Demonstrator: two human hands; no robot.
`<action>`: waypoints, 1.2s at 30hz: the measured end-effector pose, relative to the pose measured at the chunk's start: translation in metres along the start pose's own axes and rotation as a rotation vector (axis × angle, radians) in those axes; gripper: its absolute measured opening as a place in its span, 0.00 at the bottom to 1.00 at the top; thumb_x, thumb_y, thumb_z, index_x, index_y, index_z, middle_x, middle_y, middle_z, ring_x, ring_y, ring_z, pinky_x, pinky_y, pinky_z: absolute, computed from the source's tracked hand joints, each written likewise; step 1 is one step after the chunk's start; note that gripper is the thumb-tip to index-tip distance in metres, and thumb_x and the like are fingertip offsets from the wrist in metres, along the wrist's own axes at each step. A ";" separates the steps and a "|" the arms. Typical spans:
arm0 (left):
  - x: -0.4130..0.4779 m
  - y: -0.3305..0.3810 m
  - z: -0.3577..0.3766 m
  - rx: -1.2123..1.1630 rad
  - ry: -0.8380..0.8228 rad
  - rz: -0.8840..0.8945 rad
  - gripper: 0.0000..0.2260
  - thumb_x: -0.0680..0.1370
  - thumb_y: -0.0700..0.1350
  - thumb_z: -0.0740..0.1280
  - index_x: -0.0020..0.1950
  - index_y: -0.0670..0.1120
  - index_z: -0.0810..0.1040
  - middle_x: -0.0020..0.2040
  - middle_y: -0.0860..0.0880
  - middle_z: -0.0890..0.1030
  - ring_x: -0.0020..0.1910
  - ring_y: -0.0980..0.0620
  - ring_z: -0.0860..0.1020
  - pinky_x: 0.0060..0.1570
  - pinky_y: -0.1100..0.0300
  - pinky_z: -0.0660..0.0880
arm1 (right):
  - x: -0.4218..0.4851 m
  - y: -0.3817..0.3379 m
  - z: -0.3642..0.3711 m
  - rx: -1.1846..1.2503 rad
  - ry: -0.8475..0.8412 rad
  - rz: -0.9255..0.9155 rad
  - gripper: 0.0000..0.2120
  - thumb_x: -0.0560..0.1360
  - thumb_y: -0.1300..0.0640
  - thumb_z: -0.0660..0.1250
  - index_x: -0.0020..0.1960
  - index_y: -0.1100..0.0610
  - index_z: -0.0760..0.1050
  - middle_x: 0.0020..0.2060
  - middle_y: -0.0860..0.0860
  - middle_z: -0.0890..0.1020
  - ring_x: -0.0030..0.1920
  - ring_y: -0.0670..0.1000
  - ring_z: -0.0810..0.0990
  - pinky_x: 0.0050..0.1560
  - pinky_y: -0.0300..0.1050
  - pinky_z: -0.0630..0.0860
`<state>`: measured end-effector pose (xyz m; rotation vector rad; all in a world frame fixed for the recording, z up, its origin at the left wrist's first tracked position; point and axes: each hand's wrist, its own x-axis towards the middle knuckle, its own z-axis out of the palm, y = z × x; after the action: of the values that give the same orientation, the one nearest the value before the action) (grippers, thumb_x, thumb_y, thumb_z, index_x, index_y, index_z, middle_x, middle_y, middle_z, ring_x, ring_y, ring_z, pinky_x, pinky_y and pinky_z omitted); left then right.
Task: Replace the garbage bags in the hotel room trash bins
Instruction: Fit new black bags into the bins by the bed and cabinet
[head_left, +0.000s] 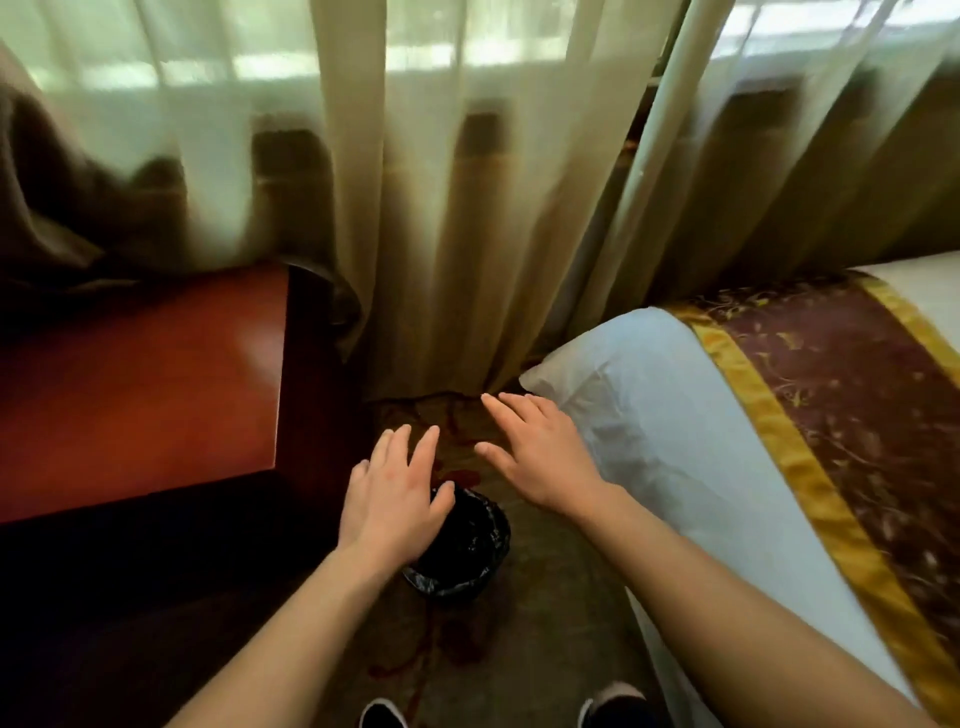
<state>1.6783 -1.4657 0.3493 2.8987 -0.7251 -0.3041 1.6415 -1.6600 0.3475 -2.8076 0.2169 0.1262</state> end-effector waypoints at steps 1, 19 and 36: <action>-0.006 0.006 -0.019 0.013 -0.001 0.010 0.32 0.80 0.62 0.56 0.81 0.54 0.52 0.80 0.45 0.58 0.80 0.45 0.54 0.74 0.45 0.62 | -0.009 -0.005 -0.020 -0.007 0.008 0.006 0.31 0.80 0.34 0.53 0.80 0.44 0.54 0.78 0.47 0.63 0.78 0.55 0.59 0.77 0.55 0.59; -0.061 0.101 -0.173 0.082 -0.010 0.244 0.33 0.80 0.64 0.54 0.81 0.56 0.46 0.82 0.45 0.51 0.81 0.44 0.45 0.76 0.38 0.52 | -0.141 -0.026 -0.202 0.011 0.178 0.226 0.30 0.80 0.37 0.57 0.79 0.46 0.58 0.76 0.47 0.66 0.75 0.51 0.63 0.74 0.48 0.61; -0.183 0.154 -0.216 0.087 -0.078 1.109 0.33 0.79 0.68 0.50 0.80 0.58 0.44 0.82 0.45 0.49 0.81 0.43 0.45 0.76 0.36 0.49 | -0.377 -0.164 -0.214 -0.003 0.491 1.043 0.30 0.80 0.38 0.57 0.78 0.49 0.60 0.76 0.48 0.67 0.74 0.52 0.63 0.73 0.51 0.63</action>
<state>1.5003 -1.4945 0.6161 2.0825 -2.1683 -0.2266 1.3105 -1.5246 0.6427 -2.3650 1.7369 -0.3315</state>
